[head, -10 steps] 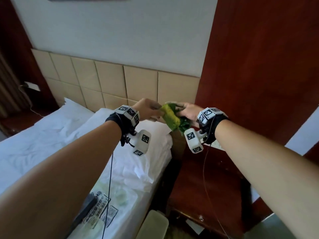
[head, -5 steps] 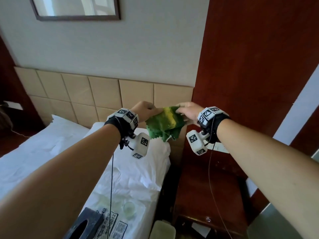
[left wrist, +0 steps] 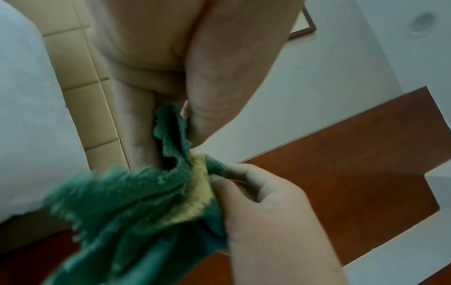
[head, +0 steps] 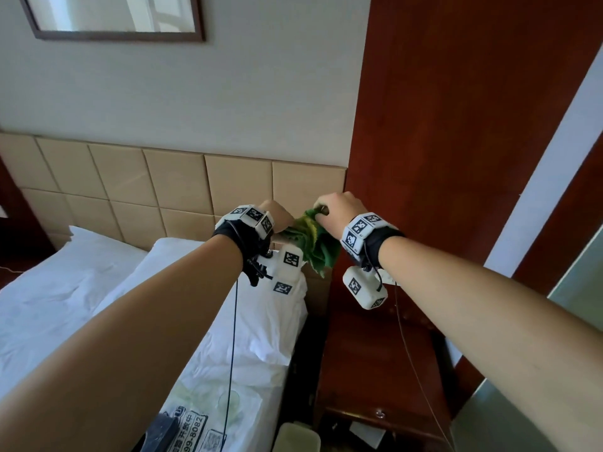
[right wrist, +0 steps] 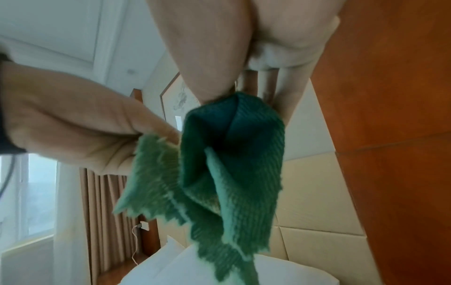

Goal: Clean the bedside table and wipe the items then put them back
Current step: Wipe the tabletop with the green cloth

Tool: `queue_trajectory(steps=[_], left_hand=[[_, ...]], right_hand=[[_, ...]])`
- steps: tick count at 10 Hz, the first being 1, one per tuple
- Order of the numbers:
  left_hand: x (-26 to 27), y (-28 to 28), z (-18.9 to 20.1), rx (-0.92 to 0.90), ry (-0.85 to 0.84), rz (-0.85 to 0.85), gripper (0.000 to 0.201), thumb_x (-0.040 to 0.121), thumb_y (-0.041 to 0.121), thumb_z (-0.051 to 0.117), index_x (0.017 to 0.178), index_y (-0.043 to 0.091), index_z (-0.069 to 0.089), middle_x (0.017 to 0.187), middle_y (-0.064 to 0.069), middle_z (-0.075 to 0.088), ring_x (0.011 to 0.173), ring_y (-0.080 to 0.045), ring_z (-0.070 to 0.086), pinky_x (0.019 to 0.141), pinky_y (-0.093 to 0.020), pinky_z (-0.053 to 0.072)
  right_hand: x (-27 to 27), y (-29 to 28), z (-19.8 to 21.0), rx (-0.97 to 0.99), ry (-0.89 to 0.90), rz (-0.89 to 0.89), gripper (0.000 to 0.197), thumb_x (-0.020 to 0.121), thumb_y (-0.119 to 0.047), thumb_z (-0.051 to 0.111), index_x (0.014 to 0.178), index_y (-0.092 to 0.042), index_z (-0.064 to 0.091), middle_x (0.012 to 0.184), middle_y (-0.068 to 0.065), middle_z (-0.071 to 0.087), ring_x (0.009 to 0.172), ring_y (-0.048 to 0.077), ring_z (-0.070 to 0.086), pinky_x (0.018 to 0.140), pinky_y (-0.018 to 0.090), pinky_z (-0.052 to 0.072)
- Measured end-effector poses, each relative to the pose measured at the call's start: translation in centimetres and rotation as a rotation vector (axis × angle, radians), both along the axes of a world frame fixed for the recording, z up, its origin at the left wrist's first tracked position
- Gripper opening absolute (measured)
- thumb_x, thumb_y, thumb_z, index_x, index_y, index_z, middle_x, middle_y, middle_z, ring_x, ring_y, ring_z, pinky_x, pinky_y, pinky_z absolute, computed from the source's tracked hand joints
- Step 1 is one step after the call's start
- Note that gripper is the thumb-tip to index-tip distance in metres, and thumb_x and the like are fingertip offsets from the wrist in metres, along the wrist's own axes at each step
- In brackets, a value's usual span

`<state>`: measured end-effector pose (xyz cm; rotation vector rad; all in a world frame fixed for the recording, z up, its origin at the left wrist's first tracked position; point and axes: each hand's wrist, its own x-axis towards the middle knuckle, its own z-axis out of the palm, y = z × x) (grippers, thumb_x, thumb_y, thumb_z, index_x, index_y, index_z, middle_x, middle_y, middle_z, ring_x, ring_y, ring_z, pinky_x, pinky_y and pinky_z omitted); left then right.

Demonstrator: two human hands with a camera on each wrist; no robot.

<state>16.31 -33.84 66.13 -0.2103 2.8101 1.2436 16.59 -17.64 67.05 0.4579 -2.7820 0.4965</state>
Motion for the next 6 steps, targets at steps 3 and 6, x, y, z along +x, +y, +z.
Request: queue_trajectory(steps=[3, 6], left_hand=[[-2.7, 2.5, 1.0, 0.256, -0.05, 0.047, 0.038, 0.1, 0.024, 0.051, 0.125, -0.003, 0.058, 0.101, -0.011, 0.061, 0.099, -0.031, 0.061, 0.096, -0.04, 0.05], [-1.7, 2.9, 1.3, 0.535, -0.1, 0.005, 0.011, 0.094, 0.012, 0.052, 0.094, 0.003, 0.057, 0.098, -0.018, 0.07, 0.08, -0.032, 0.066, 0.085, -0.043, 0.056]], right_hand=[[-1.1, 2.0, -0.2, -0.354, -0.418, 0.157, 0.031, 0.09, -0.04, 0.067, 0.117, -0.025, 0.066, 0.105, -0.002, 0.071, 0.098, 0.017, 0.067, 0.081, 0.027, 0.053], [-3.4, 4.4, -1.9, -0.928, -0.649, -0.037, 0.038, 0.078, -0.004, 0.066, 0.113, -0.017, 0.066, 0.115, 0.022, 0.066, 0.106, 0.041, 0.064, 0.086, 0.06, 0.054]])
